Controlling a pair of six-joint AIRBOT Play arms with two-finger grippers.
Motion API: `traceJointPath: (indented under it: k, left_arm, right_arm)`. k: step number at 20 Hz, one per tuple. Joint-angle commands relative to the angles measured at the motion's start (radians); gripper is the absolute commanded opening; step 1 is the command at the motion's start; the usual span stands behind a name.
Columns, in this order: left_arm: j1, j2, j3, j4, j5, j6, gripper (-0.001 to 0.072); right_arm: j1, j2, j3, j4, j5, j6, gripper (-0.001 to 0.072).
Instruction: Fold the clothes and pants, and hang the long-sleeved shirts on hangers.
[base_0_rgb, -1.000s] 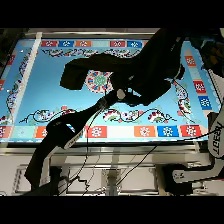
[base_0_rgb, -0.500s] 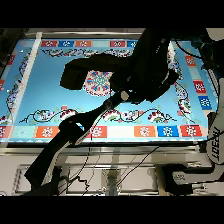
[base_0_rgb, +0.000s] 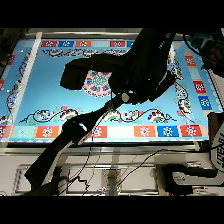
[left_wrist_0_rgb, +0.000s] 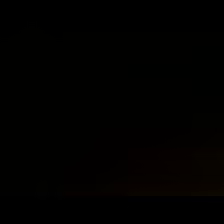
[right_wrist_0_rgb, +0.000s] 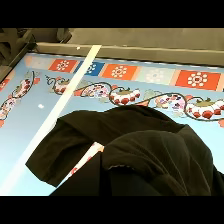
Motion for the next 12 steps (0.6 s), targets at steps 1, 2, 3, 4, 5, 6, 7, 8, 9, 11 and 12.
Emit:
traceJointPath:
  k: [1, 2, 3, 4, 5, 6, 7, 8, 9, 11, 12]
  left_arm:
    - [0.008, 0.008, 0.001, -0.043, 0.052, -0.008, 0.0012]
    - [0.019, 0.022, 0.001, -0.035, 0.050, 0.032, 0.0012]
    - [0.032, 0.041, 0.001, -0.019, 0.037, 0.093, 0.0011]
    - [0.045, 0.062, 0.001, 0.016, 0.016, 0.133, 0.0011]
    - [0.061, 0.088, 0.001, 0.084, -0.019, 0.153, 0.0010]
    - [0.077, 0.114, 0.001, 0.166, -0.063, 0.151, 0.0011]
    - [0.095, 0.145, 0.001, 0.258, -0.119, 0.151, 0.0011]
    - [0.115, 0.175, 0.000, 0.349, -0.189, 0.151, 0.0011]
    - [0.138, 0.212, 0.000, 0.459, -0.286, 0.151, 0.0011]
    - [0.189, 0.285, 0.000, 0.686, -0.521, 0.151, 0.0011]
    - [0.216, 0.321, 0.000, 0.815, -0.649, 0.152, 0.0011]
  right_arm:
    - [0.000, 0.015, 0.000, -0.030, 0.004, -0.002, 0.0025]
    - [0.000, 0.017, 0.000, -0.059, 0.003, -0.002, 0.0026]
    - [0.000, 0.017, 0.000, -0.082, 0.003, -0.002, 0.0026]
    - [0.000, 0.017, 0.000, -0.104, -0.002, -0.002, 0.0026]
    - [0.000, 0.017, 0.000, -0.116, -0.010, -0.002, 0.0025]
    - [-0.002, 0.017, 0.000, -0.121, -0.028, -0.002, 0.0026]
    - [-0.006, 0.017, 0.000, -0.130, -0.056, -0.002, 0.0025]
    - [-0.014, 0.017, 0.000, -0.145, -0.089, -0.001, 0.0025]
    - [-0.029, 0.017, 0.000, -0.167, -0.127, 0.006, 0.0025]
    - [-0.080, 0.017, 0.000, -0.209, -0.191, 0.038, 0.0025]
    - [-0.113, 0.016, 0.000, -0.225, -0.209, 0.057, 0.0025]
